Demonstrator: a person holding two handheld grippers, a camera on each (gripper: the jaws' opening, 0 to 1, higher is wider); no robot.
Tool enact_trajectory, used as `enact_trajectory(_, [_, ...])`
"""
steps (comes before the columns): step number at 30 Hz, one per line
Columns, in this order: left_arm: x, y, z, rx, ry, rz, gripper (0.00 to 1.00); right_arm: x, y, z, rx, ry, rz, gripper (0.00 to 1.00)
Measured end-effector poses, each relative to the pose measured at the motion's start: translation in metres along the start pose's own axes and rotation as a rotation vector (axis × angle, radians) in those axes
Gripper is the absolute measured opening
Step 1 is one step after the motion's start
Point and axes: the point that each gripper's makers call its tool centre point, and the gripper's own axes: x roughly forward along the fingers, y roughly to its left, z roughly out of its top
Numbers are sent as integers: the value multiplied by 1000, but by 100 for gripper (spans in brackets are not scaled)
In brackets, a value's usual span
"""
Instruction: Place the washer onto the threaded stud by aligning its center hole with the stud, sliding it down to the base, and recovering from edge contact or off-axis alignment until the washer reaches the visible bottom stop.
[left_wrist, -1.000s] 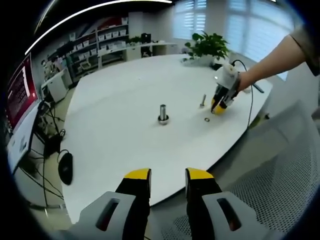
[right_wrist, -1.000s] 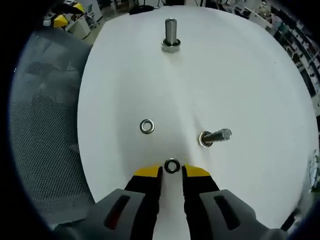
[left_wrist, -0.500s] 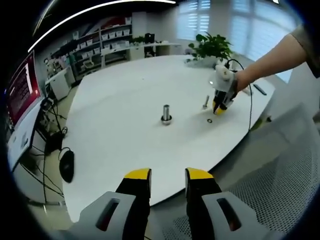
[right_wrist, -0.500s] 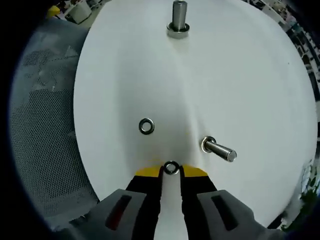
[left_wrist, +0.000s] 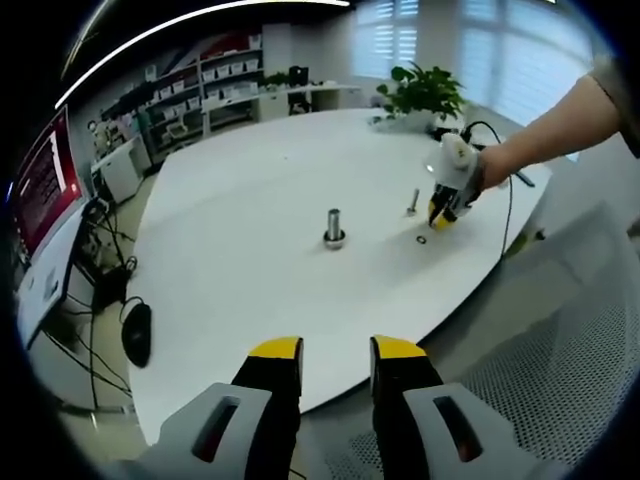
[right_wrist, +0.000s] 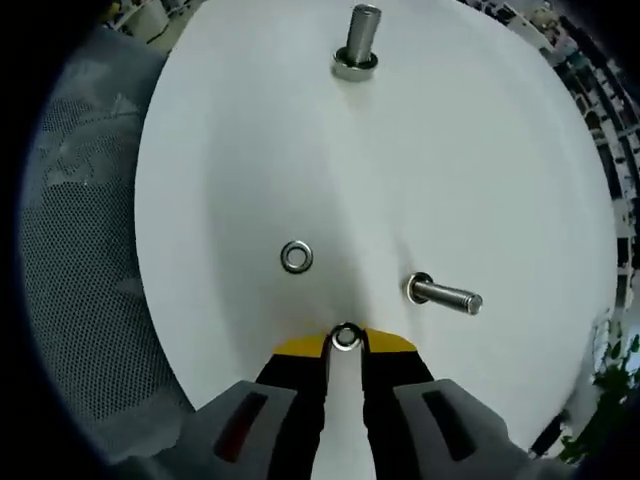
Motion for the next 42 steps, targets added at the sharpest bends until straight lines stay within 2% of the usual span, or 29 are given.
enact_trajectory(2, [0, -1, 0, 1, 2, -1, 25, -1, 0, -1, 11, -27, 1, 15])
enact_trajectory(3, [0, 0, -1, 0, 4, -2, 25, -1, 0, -1, 25, -71, -1, 15])
enact_trajectory(4, [0, 0, -1, 0, 6, 1, 25, -3, -1, -1, 107, -177, 4, 15])
enact_trajectory(7, [-1, 2, -2, -8, 7, 13, 25, -4, -2, -5, 246, -256, -2, 14])
enact_trajectory(9, [-1, 3, -2, -10, 8, 19, 25, -5, -2, -5, 281, -301, -10, 14])
enact_trajectory(14, [0, 2, -2, -4, 11, 10, 25, -5, -2, -9, 285, -265, 0, 14])
enact_trajectory(20, [0, 2, -2, -7, 16, 10, 25, -19, -16, -5, 371, -340, -10, 14])
enact_trajectory(24, [1, 2, -3, -6, 17, 8, 25, -31, -26, -3, 346, -368, -45, 14])
enact_trajectory(31, [1, 3, -3, -11, 16, 13, 25, -57, -42, 14, 327, -453, -84, 14])
enact_trajectory(38, [1, 1, -4, -3, 25, 10, 25, -68, -48, 29, 302, -487, -103, 14])
enact_trajectory(42, [0, 1, -4, -4, 25, 10, 24, -67, -47, 36, 272, -473, -100, 14])
